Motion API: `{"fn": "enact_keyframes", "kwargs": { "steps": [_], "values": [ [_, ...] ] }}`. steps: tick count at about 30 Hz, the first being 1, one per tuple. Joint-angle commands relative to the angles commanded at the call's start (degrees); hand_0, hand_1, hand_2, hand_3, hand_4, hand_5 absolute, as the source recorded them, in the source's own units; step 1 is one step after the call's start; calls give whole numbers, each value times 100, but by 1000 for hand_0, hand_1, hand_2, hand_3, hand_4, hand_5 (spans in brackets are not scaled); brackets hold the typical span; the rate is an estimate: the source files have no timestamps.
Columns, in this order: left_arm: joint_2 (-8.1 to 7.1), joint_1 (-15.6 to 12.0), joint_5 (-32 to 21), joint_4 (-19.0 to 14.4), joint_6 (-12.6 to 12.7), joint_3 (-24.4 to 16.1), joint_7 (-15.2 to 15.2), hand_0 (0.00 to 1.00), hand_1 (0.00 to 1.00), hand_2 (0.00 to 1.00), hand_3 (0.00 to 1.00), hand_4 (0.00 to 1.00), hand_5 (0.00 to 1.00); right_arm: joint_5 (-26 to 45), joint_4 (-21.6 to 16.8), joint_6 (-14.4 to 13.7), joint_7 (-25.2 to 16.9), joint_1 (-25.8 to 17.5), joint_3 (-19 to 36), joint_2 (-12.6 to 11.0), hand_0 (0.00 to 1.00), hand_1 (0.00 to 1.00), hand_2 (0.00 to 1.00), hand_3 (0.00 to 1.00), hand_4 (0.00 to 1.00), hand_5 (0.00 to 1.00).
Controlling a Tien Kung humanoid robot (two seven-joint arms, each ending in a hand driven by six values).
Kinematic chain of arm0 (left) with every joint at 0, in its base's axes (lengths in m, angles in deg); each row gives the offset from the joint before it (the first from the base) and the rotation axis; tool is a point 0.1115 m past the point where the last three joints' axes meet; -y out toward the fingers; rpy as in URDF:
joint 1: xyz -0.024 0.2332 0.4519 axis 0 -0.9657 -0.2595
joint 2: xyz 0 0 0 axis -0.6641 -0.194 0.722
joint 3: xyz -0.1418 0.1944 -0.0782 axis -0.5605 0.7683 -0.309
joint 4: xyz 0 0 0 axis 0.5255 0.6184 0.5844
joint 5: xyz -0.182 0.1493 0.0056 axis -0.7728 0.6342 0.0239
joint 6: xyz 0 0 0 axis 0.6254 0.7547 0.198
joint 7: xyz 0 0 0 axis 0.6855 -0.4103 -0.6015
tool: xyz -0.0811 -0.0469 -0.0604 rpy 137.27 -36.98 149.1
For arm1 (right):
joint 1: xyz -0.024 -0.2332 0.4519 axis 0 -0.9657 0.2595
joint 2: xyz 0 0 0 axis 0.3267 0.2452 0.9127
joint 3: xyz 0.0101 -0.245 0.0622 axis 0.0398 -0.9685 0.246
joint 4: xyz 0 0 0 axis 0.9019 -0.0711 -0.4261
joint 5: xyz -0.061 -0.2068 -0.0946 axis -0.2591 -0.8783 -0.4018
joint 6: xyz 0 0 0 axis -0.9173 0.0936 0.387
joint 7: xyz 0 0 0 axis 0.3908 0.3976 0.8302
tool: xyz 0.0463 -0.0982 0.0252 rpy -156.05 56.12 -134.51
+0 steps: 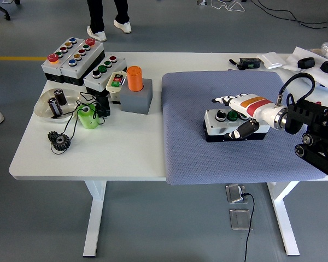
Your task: Pick up the button,place it on the desk,press the button,press the button
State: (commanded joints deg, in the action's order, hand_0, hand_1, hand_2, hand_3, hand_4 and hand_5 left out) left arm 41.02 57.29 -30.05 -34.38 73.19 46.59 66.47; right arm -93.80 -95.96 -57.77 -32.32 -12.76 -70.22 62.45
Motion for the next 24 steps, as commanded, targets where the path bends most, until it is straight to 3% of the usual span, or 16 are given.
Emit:
{"fn": "enact_keyframes", "kwargs": {
  "steps": [7, 11, 12, 17, 18, 23, 24],
  "values": [
    [0, -1, -1, 0, 0, -2, 1, 655, 700, 724, 493, 317, 952, 275, -415, -19, 22, -114, 313, -229, 922, 856, 979, 998, 885, 310],
    [3, -4, 11, 0, 1, -19, 2, 655, 700, 724, 493, 317, 952, 620, -755, -82, 40, -246, 664, -496, 922, 856, 979, 998, 885, 310],
    [3, -7, 13, 0, 0, -20, 3, 655, 700, 724, 493, 316, 950, 685, -858, -134, 48, -287, 759, -579, 864, 787, 901, 974, 872, 331],
    [1, -24, 15, 0, -4, -26, 12, 655, 700, 724, 493, 316, 950, 1004, -1213, -343, 62, -448, 1102, -868, 864, 787, 901, 974, 872, 331],
    [2, -26, 17, 0, -4, -28, 13, 655, 701, 724, 495, 315, 948, 1070, -1260, -384, 65, -472, 1148, -908, 615, 495, 573, 902, 828, 371],
    [1, -29, 14, 0, -3, -35, 21, 655, 701, 724, 495, 315, 948, 1459, -1487, -515, 134, -622, 1405, -1151, 615, 495, 573, 902, 828, 371],
    [0, -28, 11, 0, -5, -31, 21, 655, 701, 724, 494, 316, 950, 1526, -1518, -522, 157, -644, 1429, -1187, 406, 242, 363, 810, 726, 390]
  ]
}}
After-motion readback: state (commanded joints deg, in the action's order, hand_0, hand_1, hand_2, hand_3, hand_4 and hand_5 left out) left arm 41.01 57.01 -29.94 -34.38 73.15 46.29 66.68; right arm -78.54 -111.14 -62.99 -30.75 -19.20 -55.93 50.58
